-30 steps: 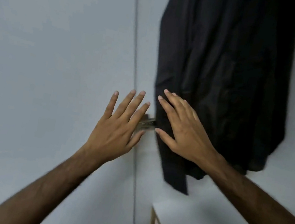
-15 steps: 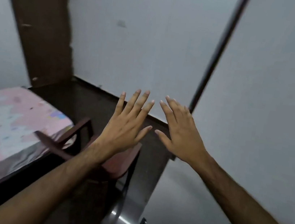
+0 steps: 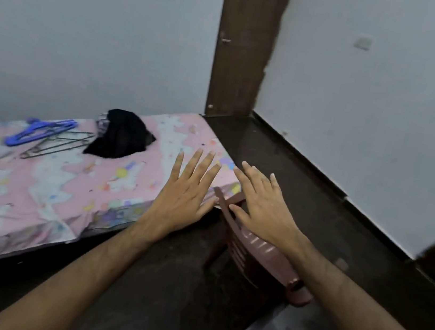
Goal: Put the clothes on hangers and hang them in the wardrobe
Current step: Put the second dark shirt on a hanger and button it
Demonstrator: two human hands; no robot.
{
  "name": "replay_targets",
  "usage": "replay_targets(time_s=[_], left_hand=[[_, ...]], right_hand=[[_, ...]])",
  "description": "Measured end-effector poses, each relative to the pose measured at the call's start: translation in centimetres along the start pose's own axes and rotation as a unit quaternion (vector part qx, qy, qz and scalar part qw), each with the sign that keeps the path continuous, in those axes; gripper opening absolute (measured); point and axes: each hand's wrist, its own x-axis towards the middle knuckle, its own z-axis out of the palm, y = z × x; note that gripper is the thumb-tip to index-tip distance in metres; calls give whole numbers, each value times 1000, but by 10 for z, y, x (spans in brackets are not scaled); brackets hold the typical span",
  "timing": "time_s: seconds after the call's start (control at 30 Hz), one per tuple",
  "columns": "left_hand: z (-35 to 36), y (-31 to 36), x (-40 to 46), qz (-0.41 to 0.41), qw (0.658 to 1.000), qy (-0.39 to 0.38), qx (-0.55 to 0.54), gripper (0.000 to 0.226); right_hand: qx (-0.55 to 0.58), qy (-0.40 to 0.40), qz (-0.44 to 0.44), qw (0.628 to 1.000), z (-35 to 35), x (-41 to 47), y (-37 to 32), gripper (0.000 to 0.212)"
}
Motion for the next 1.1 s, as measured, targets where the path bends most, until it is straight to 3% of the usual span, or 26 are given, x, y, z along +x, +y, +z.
replay_targets(time_s=[0.23,0.6,1.1], left_hand=[[42,-133,-9,-72,992,-63,84,77],[93,-331,-14,-196,966,-145,86,74],[246,-663,29,-154,949,-275,-3,66]], right_hand=[[32,-10,-64,997,75,155,-44,84],[63,-82,-160,982,172,377,-121,84],[155,-207,19,966,324,624,-208,67]])
